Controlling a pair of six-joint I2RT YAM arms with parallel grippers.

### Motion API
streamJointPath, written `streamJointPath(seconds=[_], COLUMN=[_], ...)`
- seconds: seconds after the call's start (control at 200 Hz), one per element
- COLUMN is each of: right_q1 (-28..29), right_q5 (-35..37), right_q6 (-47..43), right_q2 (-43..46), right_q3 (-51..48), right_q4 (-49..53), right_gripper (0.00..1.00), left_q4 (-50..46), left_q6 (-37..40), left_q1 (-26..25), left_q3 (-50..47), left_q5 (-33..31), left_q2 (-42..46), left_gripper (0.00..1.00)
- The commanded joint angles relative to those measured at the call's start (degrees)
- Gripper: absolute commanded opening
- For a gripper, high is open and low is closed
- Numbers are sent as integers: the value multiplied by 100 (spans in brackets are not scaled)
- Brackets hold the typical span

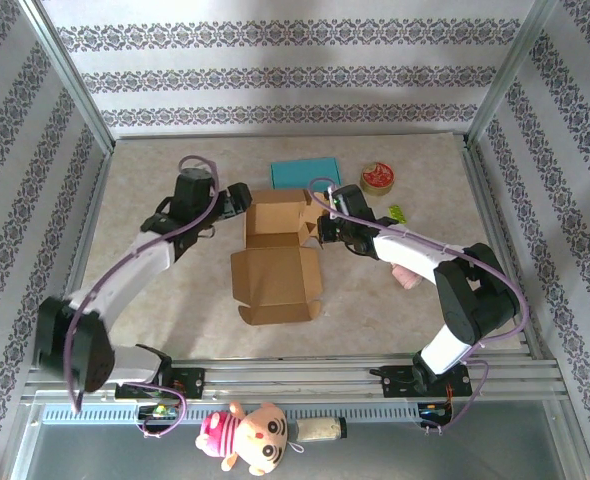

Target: Fold the paper box

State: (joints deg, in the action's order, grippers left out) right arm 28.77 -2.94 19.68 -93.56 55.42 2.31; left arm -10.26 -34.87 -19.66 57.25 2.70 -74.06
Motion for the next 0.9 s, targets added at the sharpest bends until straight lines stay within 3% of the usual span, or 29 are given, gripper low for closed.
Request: streamJointPath(seconds=[0.0,0.11,0.2,0.305,0.435,0.66,0.894], right_q1=[58,67,84,93,93,93,101], right_q5=[394,454,521,529,471,356,218], right_q6=[-228,-280,-307,-365,-429,-404,-172], right_q2=[-73,-103,-132,-161,-225,-242,-353], right_q3=[188,233,213,141,154,136,323], right_q4=[-238,-300,-401,-570,-600,-609,-394], right_gripper=[9,9,10,13,12,12,12], left_q4=[-178,-53,455,1029,1241,1237,1547], left_q6=[-116,-652,-1190,-1673,-1596,-1030,-1045], left_q1=[-172,-587,-1216,-1684,-1944,-1949,-1954], left_q3=[-369,-770,-1152,-1353,-1097,-580,-307], left_q5=[-741,-877,-789,-331,-20,-100,948], left_q2=[704,1137,1054,407,-808,-2056,-3049], left_gripper=[81,56,37,24,0,0,0])
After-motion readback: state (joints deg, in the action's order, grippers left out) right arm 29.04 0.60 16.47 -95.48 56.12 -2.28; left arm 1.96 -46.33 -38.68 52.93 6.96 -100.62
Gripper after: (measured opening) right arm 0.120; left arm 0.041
